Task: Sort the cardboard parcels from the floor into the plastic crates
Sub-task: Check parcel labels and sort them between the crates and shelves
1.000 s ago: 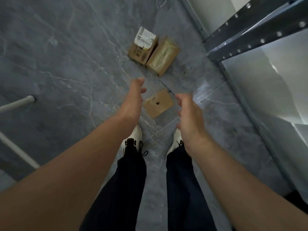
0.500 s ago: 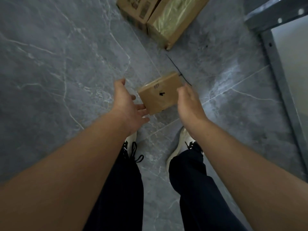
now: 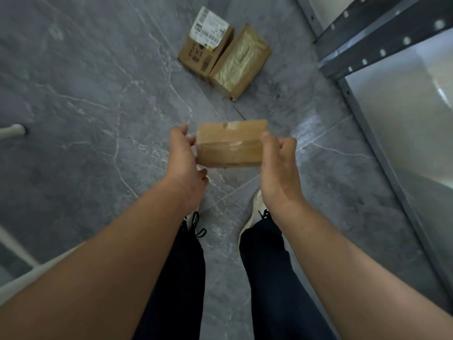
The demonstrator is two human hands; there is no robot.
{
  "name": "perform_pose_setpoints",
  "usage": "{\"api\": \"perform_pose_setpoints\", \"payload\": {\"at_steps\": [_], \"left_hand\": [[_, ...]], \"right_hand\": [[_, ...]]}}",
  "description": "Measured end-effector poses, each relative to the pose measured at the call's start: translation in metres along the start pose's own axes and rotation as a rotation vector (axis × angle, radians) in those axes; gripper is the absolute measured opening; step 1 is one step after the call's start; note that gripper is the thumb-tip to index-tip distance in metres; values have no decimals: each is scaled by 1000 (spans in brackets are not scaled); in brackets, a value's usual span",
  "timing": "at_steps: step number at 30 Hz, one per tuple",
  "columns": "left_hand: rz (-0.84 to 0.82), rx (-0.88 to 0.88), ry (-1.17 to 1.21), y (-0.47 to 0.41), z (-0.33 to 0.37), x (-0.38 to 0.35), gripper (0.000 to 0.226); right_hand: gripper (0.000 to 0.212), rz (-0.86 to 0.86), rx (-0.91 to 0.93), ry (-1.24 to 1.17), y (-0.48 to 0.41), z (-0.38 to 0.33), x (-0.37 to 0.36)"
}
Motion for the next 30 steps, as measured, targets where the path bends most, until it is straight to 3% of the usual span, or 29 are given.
{"api": "perform_pose_setpoints", "payload": {"at_steps": [6, 10, 12, 16, 20, 22, 25, 30], "left_hand": [[-38, -133, -35, 39, 35, -7, 46], [-112, -264, -126, 68, 63, -15, 37], [-150, -339, -170, 83, 77, -20, 40], [-295, -469, -235, 130, 107, -26, 39], [-495, -486, -181, 188, 132, -38, 22], [-583, -519, -127, 223, 141, -47, 17], [-689, -587, -142, 276, 146, -62, 31], [-857, -593, -294, 357, 127, -86, 51]], "right_hand": [[48, 144, 14, -176, 49, -5, 29], [35, 242, 40, -319, 78, -2, 46], [42, 275, 59, -419, 95, -4, 51], [59, 336, 106, -577, 135, -9, 57], [33, 405, 163, -760, 186, -15, 78], [45, 474, 191, -806, 218, -16, 96], [53, 542, 212, -856, 264, -10, 127], [41, 642, 242, -919, 323, 18, 172]]}}
Point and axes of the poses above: each hand's wrist, its own y-axis away from the middle knuckle, its own x-axis out of the back of the hand, z = x × y, the point moved 5 cm from there along -y, towards the middle knuckle, and after that the axes turned 12 degrees about -x, right-handed, at the moved point
